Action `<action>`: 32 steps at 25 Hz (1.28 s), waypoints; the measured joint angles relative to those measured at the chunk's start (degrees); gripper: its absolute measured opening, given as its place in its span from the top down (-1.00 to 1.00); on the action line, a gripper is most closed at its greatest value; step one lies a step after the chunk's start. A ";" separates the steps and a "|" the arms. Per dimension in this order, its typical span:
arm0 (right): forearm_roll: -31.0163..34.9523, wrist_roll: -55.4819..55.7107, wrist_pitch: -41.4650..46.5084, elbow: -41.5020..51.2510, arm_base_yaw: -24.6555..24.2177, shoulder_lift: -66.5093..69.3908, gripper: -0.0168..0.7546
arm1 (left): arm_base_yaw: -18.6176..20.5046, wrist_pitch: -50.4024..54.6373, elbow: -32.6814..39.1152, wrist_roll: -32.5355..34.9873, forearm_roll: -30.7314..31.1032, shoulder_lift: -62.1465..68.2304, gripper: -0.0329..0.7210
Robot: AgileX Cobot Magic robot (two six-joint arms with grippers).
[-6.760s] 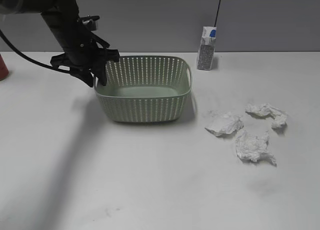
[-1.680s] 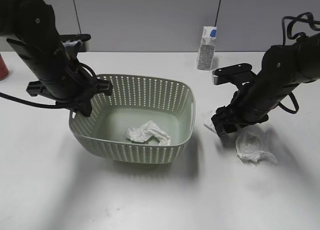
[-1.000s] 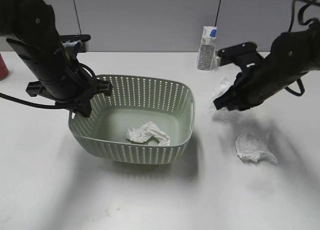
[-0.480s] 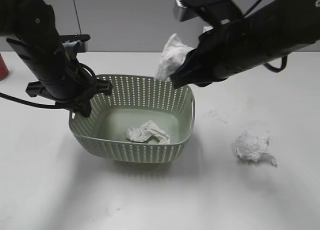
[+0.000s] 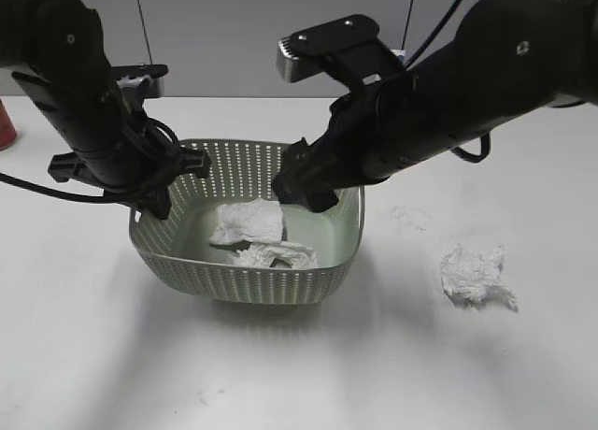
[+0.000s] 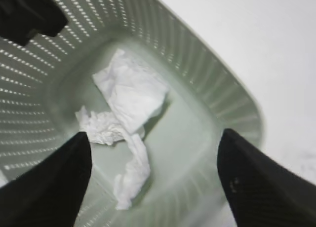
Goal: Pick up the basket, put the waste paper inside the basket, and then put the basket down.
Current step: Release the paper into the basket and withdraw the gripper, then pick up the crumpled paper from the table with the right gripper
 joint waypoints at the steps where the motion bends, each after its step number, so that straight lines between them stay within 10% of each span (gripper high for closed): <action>1: -0.84 1.60 1.58 -0.39 -0.71 -0.55 -0.68 | 0.00 0.00 0.00 0.00 0.00 0.00 0.91; 12: -10.32 10.29 13.20 5.33 -22.38 -2.73 -0.58 | 0.00 0.02 0.00 -0.02 -0.11 0.00 0.91; 25: -9.28 10.45 -6.90 18.23 -23.73 8.07 -0.51 | 0.00 0.02 0.00 -0.16 -0.27 0.00 0.91; 32: -10.48 10.55 -8.62 18.04 -23.73 8.78 0.52 | 0.00 -0.03 0.00 -0.16 -0.33 0.00 0.91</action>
